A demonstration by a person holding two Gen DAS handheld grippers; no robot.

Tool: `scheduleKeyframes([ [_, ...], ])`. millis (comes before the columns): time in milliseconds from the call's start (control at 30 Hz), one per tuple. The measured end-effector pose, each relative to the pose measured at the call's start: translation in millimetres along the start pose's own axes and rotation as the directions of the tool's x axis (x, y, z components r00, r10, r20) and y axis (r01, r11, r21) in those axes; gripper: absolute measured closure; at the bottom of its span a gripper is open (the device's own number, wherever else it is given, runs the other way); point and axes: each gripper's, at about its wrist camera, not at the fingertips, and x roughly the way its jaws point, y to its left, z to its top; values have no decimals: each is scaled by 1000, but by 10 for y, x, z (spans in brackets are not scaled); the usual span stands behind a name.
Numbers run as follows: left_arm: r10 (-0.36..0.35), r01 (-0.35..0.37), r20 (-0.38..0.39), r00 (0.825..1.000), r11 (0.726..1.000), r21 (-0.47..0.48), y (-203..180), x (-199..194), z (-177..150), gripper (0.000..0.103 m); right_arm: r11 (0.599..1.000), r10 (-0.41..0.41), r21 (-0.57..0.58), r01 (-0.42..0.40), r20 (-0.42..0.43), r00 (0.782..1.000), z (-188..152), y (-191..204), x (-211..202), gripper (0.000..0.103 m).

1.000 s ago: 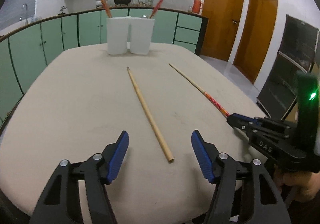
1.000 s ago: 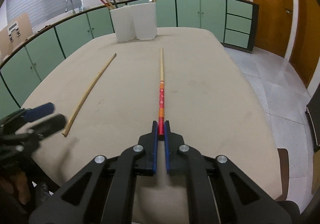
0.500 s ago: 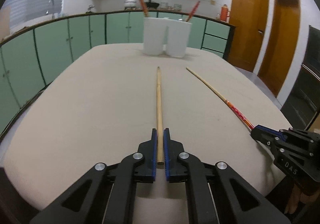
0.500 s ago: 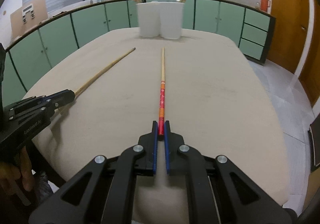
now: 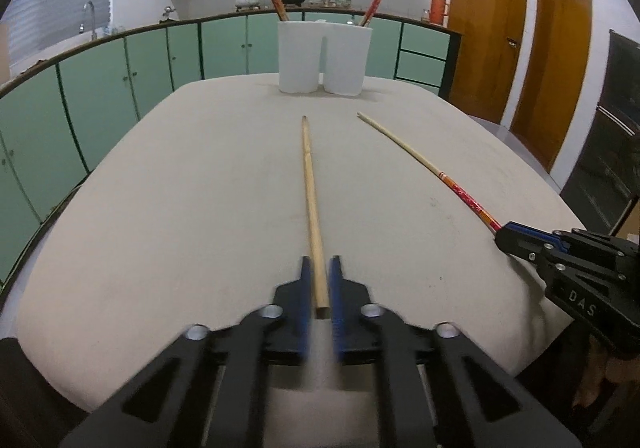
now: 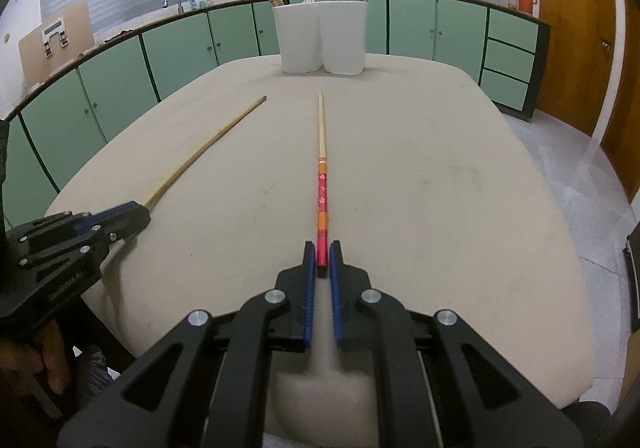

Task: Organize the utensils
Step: 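Grasp the last plain wooden chopstick with the left tool, then carry the wooden chopstick with the left tool while the right tool carries the red one to the holder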

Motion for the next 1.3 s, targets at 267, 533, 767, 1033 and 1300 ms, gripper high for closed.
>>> scheduleKeyframes([
  [267, -17, 17, 6, 1000, 999, -37, 57, -157, 129, 97, 1000, -6, 4, 6, -3, 1000, 51, 30, -113, 98],
  [533, -34, 36, 44, 998, 998, -54, 262, -656, 629, 97, 999, 31, 18, -32, 86, 996, 543, 84, -770, 98],
  [767, -52, 52, 102, 993, 999, 7, 352, -979, 1186, 97, 997, 64, -49, -58, 131, 989, 1209, 133, -1237, 98],
  [1033, -111, 110, 49, 993, 994, 30, 444, -903, 1665, 97, 987, 88, -144, -76, 80, 993, 1781, 235, -1105, 98],
  [1300, -155, 156, -25, 988, 986, 52, 484, -733, 2037, 97, 976, 104, -191, -103, 0, 995, 2203, 315, -849, 98],
])
